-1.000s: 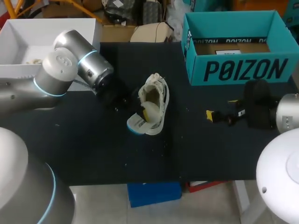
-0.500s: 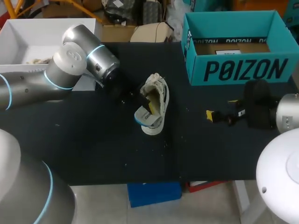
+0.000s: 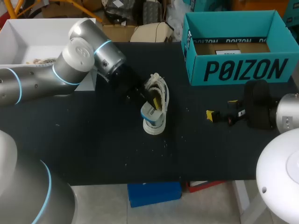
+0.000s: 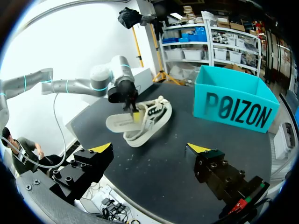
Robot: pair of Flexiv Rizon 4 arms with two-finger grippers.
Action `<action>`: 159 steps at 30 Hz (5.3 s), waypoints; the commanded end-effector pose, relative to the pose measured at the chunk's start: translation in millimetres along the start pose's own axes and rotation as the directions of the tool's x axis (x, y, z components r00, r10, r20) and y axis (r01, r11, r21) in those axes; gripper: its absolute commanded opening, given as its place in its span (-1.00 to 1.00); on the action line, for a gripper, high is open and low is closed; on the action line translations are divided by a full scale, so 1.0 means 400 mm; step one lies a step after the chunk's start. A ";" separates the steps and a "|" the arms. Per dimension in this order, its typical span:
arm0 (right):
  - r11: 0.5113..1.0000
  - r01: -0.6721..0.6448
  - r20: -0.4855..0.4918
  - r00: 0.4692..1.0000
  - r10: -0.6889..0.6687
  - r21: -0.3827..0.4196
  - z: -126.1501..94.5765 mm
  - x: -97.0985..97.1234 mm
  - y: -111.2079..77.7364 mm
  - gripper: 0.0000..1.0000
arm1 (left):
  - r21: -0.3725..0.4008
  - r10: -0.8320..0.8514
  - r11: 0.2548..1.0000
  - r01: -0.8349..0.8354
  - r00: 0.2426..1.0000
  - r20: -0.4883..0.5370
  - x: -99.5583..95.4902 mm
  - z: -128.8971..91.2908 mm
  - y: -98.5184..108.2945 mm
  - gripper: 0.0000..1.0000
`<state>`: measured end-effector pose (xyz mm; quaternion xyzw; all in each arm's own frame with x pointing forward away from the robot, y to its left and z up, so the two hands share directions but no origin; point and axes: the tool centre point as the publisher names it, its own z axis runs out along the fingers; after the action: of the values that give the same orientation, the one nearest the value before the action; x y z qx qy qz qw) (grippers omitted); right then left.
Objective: Take the shoe out of the shoebox, open the shoe tongue, remove and reinsert the insole, then place the shoe into the shoebox
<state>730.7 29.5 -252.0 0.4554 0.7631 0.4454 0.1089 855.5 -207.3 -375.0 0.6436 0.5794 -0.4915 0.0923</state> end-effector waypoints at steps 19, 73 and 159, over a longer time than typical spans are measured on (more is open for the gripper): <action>1.000 -0.001 0.002 1.000 0.001 -0.004 0.003 0.002 -0.004 1.00 | -0.017 0.050 0.999 -0.050 0.999 -0.005 -0.032 -0.024 -0.162 0.29; 1.000 -0.001 0.002 1.000 0.001 -0.004 0.003 0.002 -0.004 1.00 | -0.206 -0.038 0.978 0.008 0.990 -0.138 0.007 -0.005 -0.050 -1.00; 1.000 -0.001 0.002 1.000 0.001 -0.004 0.003 0.002 -0.004 1.00 | -0.385 -0.171 0.920 -0.068 0.815 -0.554 0.088 0.069 0.029 -1.00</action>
<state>730.7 29.4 -252.1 0.4554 0.7631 0.4454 0.1090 841.8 -203.2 -416.9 0.7140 0.6825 -0.1543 0.0244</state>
